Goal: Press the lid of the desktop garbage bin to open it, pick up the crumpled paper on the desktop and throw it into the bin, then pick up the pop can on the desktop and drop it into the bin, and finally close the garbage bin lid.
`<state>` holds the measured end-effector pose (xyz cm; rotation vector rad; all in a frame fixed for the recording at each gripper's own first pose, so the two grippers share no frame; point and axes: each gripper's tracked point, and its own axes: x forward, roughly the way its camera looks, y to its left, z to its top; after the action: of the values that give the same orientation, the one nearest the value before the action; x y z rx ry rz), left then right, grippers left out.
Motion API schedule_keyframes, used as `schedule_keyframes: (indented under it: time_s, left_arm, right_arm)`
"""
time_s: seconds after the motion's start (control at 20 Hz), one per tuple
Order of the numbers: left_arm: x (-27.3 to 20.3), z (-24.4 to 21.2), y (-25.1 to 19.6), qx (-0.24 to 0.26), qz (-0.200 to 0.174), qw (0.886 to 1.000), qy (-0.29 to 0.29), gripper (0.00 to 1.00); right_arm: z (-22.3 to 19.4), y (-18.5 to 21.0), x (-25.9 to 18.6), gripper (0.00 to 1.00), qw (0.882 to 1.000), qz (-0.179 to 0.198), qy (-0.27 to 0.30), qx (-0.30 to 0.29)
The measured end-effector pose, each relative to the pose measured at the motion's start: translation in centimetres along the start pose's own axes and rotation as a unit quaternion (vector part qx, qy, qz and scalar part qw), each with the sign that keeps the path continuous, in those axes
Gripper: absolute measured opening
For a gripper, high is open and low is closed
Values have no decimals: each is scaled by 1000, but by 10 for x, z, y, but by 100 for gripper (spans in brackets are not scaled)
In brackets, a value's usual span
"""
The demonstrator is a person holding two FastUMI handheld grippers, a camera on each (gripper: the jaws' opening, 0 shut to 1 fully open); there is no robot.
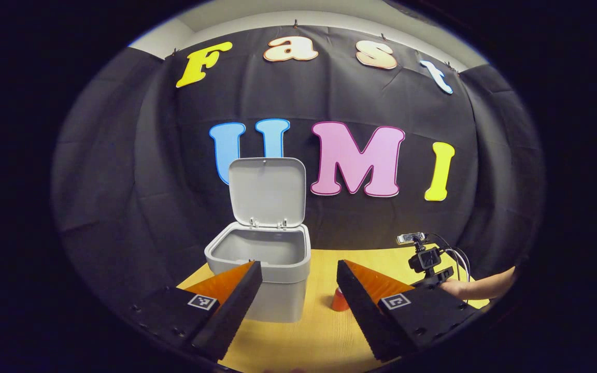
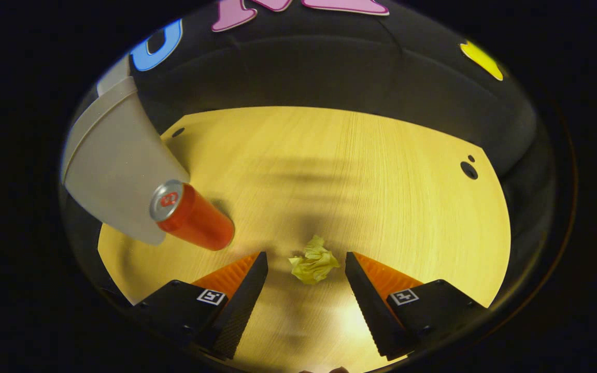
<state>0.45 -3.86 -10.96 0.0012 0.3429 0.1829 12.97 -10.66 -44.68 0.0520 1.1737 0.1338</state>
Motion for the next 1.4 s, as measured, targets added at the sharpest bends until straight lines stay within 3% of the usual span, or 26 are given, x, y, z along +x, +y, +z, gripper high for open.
schedule_keyframes:
  time_s: [0.45,0.6,0.65,0.7,0.75,0.8,0.85,0.9,1.15,1.2,1.25,1.4]
  left_arm:
    - [-4,0,-13,-11,4,1000,5,99]
    - [-4,3,-11,0,0,1000,1,99]
    - [-2,3,-10,1,0,1000,3,99]
    - [-2,0,-9,-1,-2,1000,5,99]
    - [0,0,-9,-2,-5,1000,9,99]
    - [-1,-3,-9,-3,-8,1000,12,99]
    - [-1,-3,-9,-3,-11,1000,16,99]
    - [-1,-5,-8,-3,-14,1000,19,99]
    - [1,-7,-5,-14,-31,999,21,99]
    - [1,-8,-5,-18,-35,999,21,99]
    - [2,-8,-4,-17,-39,999,20,99]
    - [1,-7,-4,-6,-53,999,11,99]
  right_arm:
    - [-20,-1,27,96,999,4,39,-29]
    - [-17,-10,27,78,999,-6,38,-37]
    - [-17,-9,28,91,999,-6,35,-39]
    - [-17,-7,28,55,999,-4,37,-37]
    - [-20,-5,29,48,999,-4,38,-36]
    - [-20,-6,27,53,998,-5,40,-37]
    - [-19,-9,25,39,998,-11,37,-40]
    - [-14,-12,21,48,998,-19,30,-45]
    - [24,-2,-24,47,997,-31,-45,-48]
    - [34,2,-36,33,996,-30,-60,-51]
    - [45,7,-49,47,995,-31,-77,-57]
    - [78,20,-93,47,988,-30,-126,-87]
